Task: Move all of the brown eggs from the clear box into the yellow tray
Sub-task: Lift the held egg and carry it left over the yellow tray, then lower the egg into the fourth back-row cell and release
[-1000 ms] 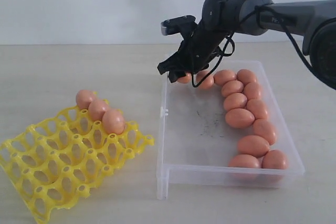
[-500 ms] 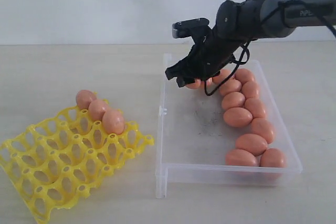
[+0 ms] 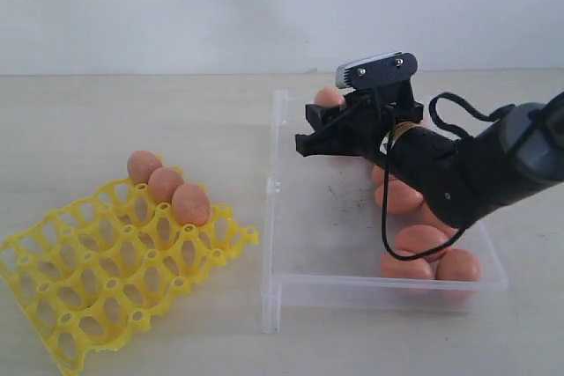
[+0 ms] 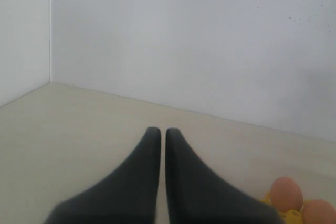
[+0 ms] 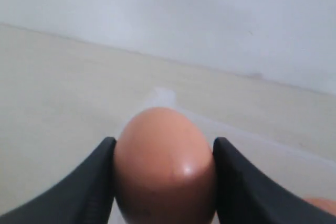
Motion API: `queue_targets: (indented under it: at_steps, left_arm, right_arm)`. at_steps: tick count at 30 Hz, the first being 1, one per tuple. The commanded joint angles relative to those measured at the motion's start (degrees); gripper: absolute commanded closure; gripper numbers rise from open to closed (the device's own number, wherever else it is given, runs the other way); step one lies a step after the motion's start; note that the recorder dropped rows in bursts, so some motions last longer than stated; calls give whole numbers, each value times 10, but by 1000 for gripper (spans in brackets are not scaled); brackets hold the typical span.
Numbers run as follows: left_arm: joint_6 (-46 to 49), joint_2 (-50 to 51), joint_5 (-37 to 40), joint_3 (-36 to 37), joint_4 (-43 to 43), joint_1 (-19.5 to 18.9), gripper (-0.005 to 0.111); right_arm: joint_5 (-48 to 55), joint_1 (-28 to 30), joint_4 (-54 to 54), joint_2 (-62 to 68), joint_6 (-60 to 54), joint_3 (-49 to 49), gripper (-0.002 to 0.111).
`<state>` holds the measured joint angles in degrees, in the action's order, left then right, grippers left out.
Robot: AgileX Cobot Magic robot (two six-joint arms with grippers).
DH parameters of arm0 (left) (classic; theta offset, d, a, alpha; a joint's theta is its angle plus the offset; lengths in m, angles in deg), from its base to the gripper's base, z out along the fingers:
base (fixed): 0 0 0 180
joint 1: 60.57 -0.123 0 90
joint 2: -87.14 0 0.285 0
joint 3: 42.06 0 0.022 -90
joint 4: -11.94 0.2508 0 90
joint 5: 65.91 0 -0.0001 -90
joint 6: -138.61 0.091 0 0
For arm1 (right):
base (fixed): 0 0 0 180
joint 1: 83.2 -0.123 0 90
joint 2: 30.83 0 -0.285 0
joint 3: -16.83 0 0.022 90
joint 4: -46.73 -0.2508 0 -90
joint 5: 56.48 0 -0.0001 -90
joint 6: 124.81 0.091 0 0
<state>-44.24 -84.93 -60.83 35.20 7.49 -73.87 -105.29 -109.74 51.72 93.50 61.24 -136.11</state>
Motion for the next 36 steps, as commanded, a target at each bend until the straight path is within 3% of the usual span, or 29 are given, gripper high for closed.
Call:
queue_targets:
  at_steps: [1, 4, 8, 14, 20, 29, 36]
  left_arm:
    - [-5, -1, -8, 0, -5, -1, 103]
    - [-5, -1, -8, 0, -5, -1, 103]
    - [-5, -1, -8, 0, -5, -1, 103]
    - [-5, -1, -7, 0, -5, -1, 103]
    - [-5, -1, -8, 0, -5, -1, 103]
    - [-5, -1, -8, 0, -5, -1, 103]
    - [-5, -1, -8, 0, -5, -1, 103]
  right_arm:
    - [-151, 2, 63, -4, 50, 34, 109]
    - [-212, 2, 64, -4, 83, 55, 109]
    - [-212, 2, 113, -7, 158, 65, 109]
    - [-212, 2, 304, -7, 213, 65, 109]
    - [-212, 2, 413, -7, 268, 65, 109]
    - [-212, -6, 462, -7, 357, 65, 109]
    - [-212, -76, 463, -7, 355, 57, 109]
